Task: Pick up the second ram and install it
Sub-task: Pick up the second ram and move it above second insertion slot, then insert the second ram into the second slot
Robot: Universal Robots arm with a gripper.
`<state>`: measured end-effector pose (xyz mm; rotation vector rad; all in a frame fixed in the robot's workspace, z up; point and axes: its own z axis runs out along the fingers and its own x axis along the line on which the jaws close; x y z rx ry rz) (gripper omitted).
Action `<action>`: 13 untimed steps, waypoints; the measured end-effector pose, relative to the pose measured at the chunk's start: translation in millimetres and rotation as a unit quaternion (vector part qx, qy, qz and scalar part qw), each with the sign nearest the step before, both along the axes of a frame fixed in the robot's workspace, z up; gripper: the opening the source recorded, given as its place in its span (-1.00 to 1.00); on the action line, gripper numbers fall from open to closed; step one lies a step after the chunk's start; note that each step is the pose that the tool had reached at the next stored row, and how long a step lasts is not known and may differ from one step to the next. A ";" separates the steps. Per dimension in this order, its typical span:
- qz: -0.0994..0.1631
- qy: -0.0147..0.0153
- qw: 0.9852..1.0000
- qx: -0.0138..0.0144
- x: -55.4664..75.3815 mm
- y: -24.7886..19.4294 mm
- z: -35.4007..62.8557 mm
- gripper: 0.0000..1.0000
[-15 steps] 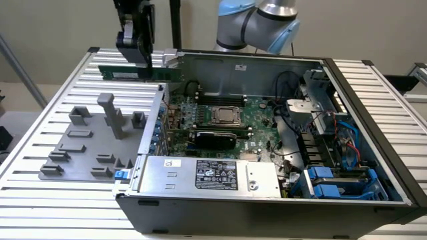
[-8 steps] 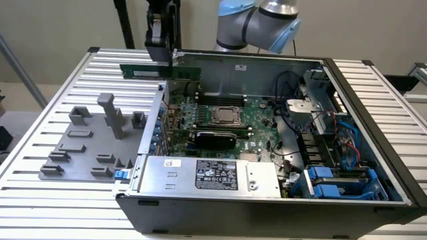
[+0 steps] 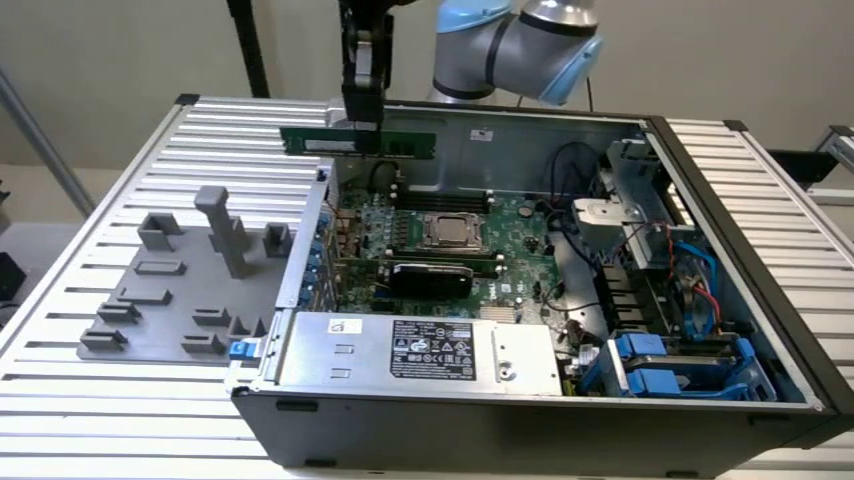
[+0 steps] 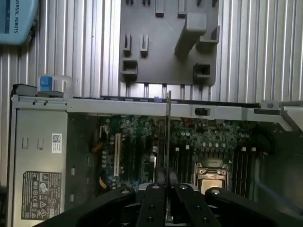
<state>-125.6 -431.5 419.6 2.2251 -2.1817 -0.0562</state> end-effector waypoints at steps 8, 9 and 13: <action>0.000 0.000 1.000 0.000 20.7 26.1 -14.5 -1.00; 0.000 0.000 1.000 0.000 23.4 29.7 -16.4 -1.00; 0.000 0.000 1.000 0.000 33.9 42.5 -23.6 -1.00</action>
